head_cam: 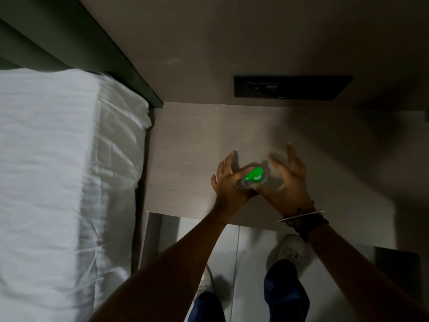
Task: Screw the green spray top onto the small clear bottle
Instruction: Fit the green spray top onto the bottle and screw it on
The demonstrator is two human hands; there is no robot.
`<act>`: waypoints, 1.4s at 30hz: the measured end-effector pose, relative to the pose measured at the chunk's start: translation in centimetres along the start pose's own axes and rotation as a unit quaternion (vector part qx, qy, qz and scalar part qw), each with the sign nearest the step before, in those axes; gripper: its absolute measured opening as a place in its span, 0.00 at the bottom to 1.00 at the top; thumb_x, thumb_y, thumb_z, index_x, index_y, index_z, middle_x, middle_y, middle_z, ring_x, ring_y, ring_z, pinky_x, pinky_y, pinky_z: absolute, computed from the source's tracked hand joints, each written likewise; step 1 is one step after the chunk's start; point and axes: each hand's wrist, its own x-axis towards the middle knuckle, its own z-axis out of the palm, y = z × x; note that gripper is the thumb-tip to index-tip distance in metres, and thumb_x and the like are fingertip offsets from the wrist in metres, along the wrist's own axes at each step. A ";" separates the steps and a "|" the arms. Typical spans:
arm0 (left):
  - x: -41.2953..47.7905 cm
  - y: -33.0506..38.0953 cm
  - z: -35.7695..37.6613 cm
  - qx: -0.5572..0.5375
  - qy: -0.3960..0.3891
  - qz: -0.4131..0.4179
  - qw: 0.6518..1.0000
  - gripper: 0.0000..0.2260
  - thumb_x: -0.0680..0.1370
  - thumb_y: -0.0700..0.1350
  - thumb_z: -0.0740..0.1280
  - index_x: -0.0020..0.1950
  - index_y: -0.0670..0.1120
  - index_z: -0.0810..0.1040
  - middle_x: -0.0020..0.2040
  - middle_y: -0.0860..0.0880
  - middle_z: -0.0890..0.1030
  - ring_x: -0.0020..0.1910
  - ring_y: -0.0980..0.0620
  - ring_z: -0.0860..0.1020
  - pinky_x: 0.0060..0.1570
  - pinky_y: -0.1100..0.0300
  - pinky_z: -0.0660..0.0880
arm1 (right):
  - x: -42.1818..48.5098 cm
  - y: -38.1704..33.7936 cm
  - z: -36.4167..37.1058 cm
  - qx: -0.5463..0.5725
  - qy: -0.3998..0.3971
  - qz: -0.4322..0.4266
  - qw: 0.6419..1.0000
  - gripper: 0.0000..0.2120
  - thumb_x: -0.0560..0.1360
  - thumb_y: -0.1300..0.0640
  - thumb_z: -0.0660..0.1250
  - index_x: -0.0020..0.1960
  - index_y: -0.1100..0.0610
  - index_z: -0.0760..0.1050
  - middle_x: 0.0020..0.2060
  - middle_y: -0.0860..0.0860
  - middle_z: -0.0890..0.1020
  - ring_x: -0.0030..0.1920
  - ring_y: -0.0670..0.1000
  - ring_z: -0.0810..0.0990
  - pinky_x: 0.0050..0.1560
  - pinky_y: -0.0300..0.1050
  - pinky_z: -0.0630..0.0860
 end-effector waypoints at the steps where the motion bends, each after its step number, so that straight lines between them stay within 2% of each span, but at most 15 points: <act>1: 0.0 0.0 0.1 0.005 -0.003 0.001 1.000 0.30 0.62 0.58 0.76 0.62 0.55 0.76 0.77 0.44 0.56 0.75 0.39 0.53 0.68 0.35 0.52 | 0.2 0.2 -0.2 -0.003 -0.019 -0.014 1.000 0.35 0.65 0.43 0.75 0.68 0.50 0.68 0.76 0.59 0.56 0.73 0.63 0.58 0.69 0.61 0.60; 3: 0.1 0.1 0.1 -0.001 -0.004 -0.008 1.000 0.31 0.62 0.58 0.76 0.64 0.56 0.75 0.78 0.45 0.55 0.76 0.40 0.51 0.69 0.36 0.51 | 0.6 0.5 -0.4 -0.007 -0.044 -0.066 0.997 0.28 0.68 0.47 0.74 0.65 0.50 0.72 0.75 0.58 0.59 0.73 0.63 0.59 0.69 0.69 0.61; 6: 0.1 0.3 0.1 -0.016 0.005 -0.008 1.000 0.31 0.62 0.58 0.77 0.63 0.53 0.76 0.78 0.45 0.54 0.76 0.41 0.49 0.70 0.36 0.48 | 1.0 0.7 -0.2 -0.013 -0.020 -0.067 0.997 0.16 0.66 0.49 0.76 0.52 0.51 0.81 0.72 0.54 0.67 0.71 0.62 0.63 0.65 0.69 0.64; 9: -0.1 0.0 -0.1 0.005 0.006 0.018 1.000 0.26 0.64 0.59 0.74 0.60 0.52 0.78 0.79 0.45 0.50 0.76 0.42 0.43 0.70 0.36 0.43 | 0.9 0.5 0.3 -0.040 0.018 -0.026 0.999 0.24 0.60 0.36 0.72 0.52 0.48 0.80 0.72 0.52 0.67 0.71 0.58 0.60 0.68 0.67 0.61; 12: -0.2 -0.5 -0.2 -0.001 0.027 0.054 0.998 0.24 0.68 0.59 0.72 0.61 0.53 0.77 0.78 0.43 0.49 0.75 0.43 0.40 0.70 0.36 0.40 | 0.2 0.5 0.7 -0.042 -0.040 -0.041 0.997 0.41 0.57 0.23 0.63 0.64 0.43 0.71 0.76 0.56 0.55 0.74 0.61 0.54 0.68 0.60 0.52; 13: -0.1 -0.6 -0.2 0.002 0.030 0.063 0.998 0.23 0.68 0.60 0.71 0.61 0.54 0.77 0.78 0.43 0.48 0.75 0.43 0.39 0.70 0.37 0.40 | 0.0 0.6 0.7 -0.029 -0.059 -0.047 0.997 0.42 0.58 0.22 0.60 0.66 0.43 0.69 0.77 0.55 0.53 0.74 0.61 0.52 0.69 0.60 0.50; 18: 0.2 -0.6 0.2 0.038 0.029 0.073 0.996 0.25 0.65 0.65 0.70 0.60 0.58 0.77 0.78 0.46 0.46 0.75 0.46 0.37 0.70 0.41 0.37 | 0.5 0.4 0.2 0.004 -0.009 -0.044 0.999 0.19 0.64 0.35 0.67 0.48 0.45 0.81 0.75 0.49 0.61 0.74 0.54 0.52 0.69 0.67 0.55; 20: 0.1 -0.8 0.2 0.040 0.033 0.079 0.996 0.26 0.66 0.67 0.66 0.62 0.60 0.75 0.78 0.45 0.46 0.76 0.45 0.38 0.70 0.39 0.38 | 0.8 -0.1 0.3 -0.029 0.004 -0.036 0.999 0.22 0.59 0.34 0.71 0.45 0.47 0.79 0.74 0.51 0.62 0.74 0.56 0.54 0.68 0.69 0.56; 23: 0.0 -1.0 0.1 0.032 0.038 0.086 0.995 0.27 0.67 0.67 0.64 0.64 0.60 0.73 0.78 0.46 0.45 0.76 0.44 0.38 0.70 0.38 0.39 | 0.7 -0.3 0.3 -0.045 -0.021 -0.029 0.998 0.34 0.59 0.30 0.69 0.58 0.48 0.75 0.76 0.55 0.57 0.74 0.59 0.54 0.69 0.70 0.55; 26: 0.3 -0.8 0.1 0.033 0.017 0.064 0.997 0.26 0.65 0.65 0.70 0.62 0.59 0.75 0.78 0.48 0.45 0.75 0.47 0.38 0.70 0.39 0.38 | 0.2 0.3 0.0 -0.012 -0.016 -0.059 0.998 0.23 0.66 0.36 0.65 0.55 0.48 0.79 0.75 0.55 0.61 0.74 0.59 0.55 0.68 0.71 0.56; 28: 0.4 -0.7 0.2 0.024 0.012 0.055 0.998 0.25 0.65 0.63 0.72 0.60 0.58 0.78 0.78 0.48 0.46 0.76 0.48 0.39 0.71 0.39 0.39 | 0.2 0.3 -0.1 0.014 0.008 -0.037 0.999 0.20 0.65 0.39 0.69 0.51 0.48 0.79 0.73 0.53 0.65 0.73 0.56 0.56 0.68 0.69 0.57; 31: 0.0 -0.8 0.3 0.005 0.024 0.063 0.998 0.26 0.66 0.63 0.71 0.61 0.56 0.77 0.78 0.44 0.49 0.76 0.44 0.41 0.69 0.37 0.40 | 0.6 0.1 0.2 -0.009 0.015 -0.020 1.000 0.25 0.59 0.40 0.76 0.52 0.49 0.78 0.73 0.54 0.63 0.73 0.57 0.58 0.69 0.66 0.59; 34: 0.1 -0.7 0.2 0.004 0.025 0.063 0.998 0.27 0.66 0.62 0.71 0.64 0.58 0.74 0.78 0.46 0.46 0.75 0.44 0.41 0.69 0.36 0.41 | 0.8 0.0 0.1 0.014 -0.041 -0.026 0.999 0.31 0.63 0.38 0.73 0.63 0.47 0.74 0.76 0.55 0.57 0.74 0.59 0.55 0.70 0.67 0.59; 37: 0.3 -0.6 0.0 -0.015 0.018 0.068 0.997 0.28 0.65 0.59 0.75 0.63 0.56 0.75 0.77 0.47 0.47 0.76 0.44 0.43 0.70 0.37 0.42 | 0.8 -0.1 -0.2 0.052 -0.045 -0.029 0.997 0.23 0.66 0.38 0.67 0.56 0.48 0.79 0.74 0.54 0.62 0.73 0.60 0.58 0.69 0.68 0.59; 42: 0.2 -0.1 -0.1 -0.021 0.001 0.071 0.997 0.26 0.67 0.56 0.74 0.64 0.55 0.75 0.78 0.42 0.51 0.76 0.43 0.43 0.70 0.36 0.42 | 1.3 -0.2 -0.1 0.030 -0.002 -0.023 0.999 0.24 0.57 0.49 0.82 0.49 0.55 0.80 0.69 0.60 0.69 0.70 0.60 0.64 0.69 0.62 0.64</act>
